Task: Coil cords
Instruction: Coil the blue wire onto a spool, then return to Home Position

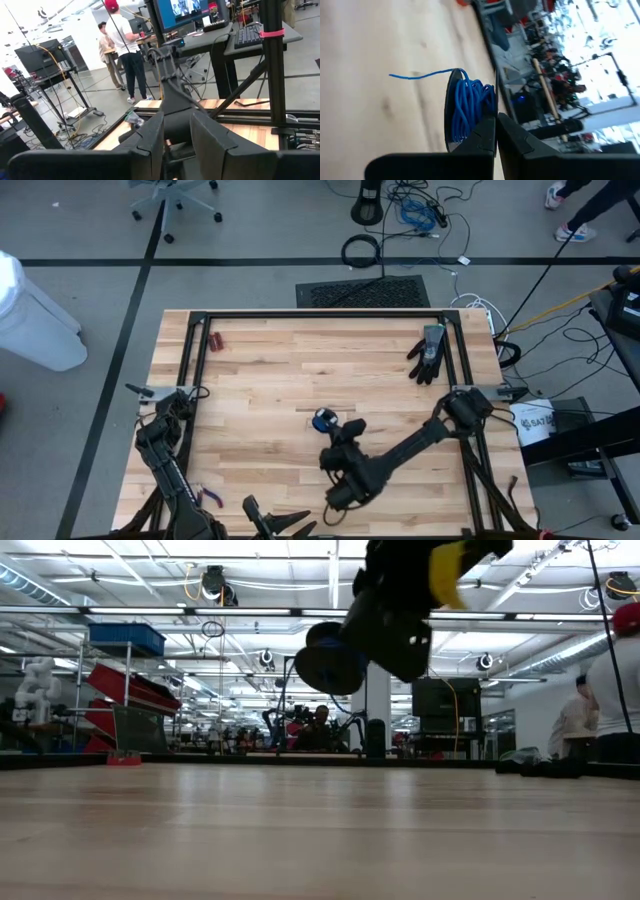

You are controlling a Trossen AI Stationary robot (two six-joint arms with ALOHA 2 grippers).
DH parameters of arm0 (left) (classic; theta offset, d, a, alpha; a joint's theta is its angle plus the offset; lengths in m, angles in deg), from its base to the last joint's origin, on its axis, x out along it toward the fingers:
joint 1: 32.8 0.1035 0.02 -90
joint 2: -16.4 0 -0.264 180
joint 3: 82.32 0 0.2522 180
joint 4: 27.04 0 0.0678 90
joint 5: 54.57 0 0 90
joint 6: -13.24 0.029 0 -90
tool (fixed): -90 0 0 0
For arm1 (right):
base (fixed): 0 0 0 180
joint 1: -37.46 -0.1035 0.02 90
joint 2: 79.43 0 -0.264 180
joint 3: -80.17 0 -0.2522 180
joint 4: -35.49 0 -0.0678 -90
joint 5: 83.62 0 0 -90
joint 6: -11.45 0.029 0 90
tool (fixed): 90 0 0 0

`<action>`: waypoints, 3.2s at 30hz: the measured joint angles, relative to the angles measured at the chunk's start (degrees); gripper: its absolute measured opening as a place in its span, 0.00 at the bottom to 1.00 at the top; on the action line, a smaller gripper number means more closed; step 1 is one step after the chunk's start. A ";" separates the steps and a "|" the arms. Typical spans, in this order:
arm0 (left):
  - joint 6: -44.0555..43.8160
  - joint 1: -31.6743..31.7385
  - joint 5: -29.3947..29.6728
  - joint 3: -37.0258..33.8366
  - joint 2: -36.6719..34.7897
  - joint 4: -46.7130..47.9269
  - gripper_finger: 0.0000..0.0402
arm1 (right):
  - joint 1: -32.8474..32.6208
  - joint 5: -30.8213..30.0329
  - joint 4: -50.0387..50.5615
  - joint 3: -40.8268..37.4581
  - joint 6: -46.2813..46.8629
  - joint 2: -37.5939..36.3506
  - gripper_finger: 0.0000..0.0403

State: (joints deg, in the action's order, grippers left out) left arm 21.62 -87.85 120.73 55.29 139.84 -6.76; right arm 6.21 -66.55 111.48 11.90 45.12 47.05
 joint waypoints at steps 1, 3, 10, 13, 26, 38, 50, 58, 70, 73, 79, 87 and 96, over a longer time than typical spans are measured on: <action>0.00 0.00 0.02 0.00 0.00 0.00 0.26 | 0.66 -0.60 0.28 0.00 0.05 0.00 0.00; 0.01 0.00 0.02 0.00 0.00 0.00 0.26 | 2.12 -1.29 0.28 0.00 -0.06 0.00 0.00; 0.02 0.00 0.02 0.00 0.00 0.00 0.26 | 7.08 -3.49 3.71 0.00 -2.78 0.00 0.00; 0.02 0.00 0.02 0.00 0.00 0.00 0.26 | 8.78 -3.33 6.93 0.00 -2.90 0.00 0.00; 1.11 0.00 0.07 0.00 0.00 -0.06 0.26 | 10.99 5.75 0.22 -2.22 -6.91 0.22 0.00; 1.07 0.00 0.11 0.00 0.00 -0.11 0.26 | 11.51 10.38 -9.18 -7.97 -10.84 0.28 0.00; 1.03 0.00 0.29 0.00 0.02 -0.11 0.26 | 12.52 15.46 -18.30 -10.23 -16.72 0.28 0.01; 1.03 0.00 0.28 0.00 0.02 -0.11 0.26 | 12.52 16.33 -18.77 -10.23 -16.52 0.28 0.15; 1.03 0.00 0.26 0.00 0.02 -0.09 0.26 | 10.60 15.94 -17.14 -10.25 -16.13 -0.88 0.31; 1.03 0.00 0.26 0.00 0.04 -0.26 0.26 | 9.47 15.94 -15.84 -10.25 -14.82 -2.01 0.33; 1.40 0.00 0.24 0.00 0.07 -1.79 0.26 | 7.33 17.47 -14.37 -10.25 -13.35 -5.54 0.40; 1.38 -0.02 0.24 0.00 0.09 -1.94 0.26 | 6.69 20.57 -11.59 -10.25 -11.28 -7.78 0.44; 2.84 -0.63 1.60 0.00 0.09 -2.43 0.26 | -2.21 20.77 -3.22 -10.25 0.94 -13.53 0.39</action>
State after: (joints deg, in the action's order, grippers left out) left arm 24.46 -88.49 122.32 55.29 139.93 -9.19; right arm 4.00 -45.78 108.26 1.65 46.06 33.51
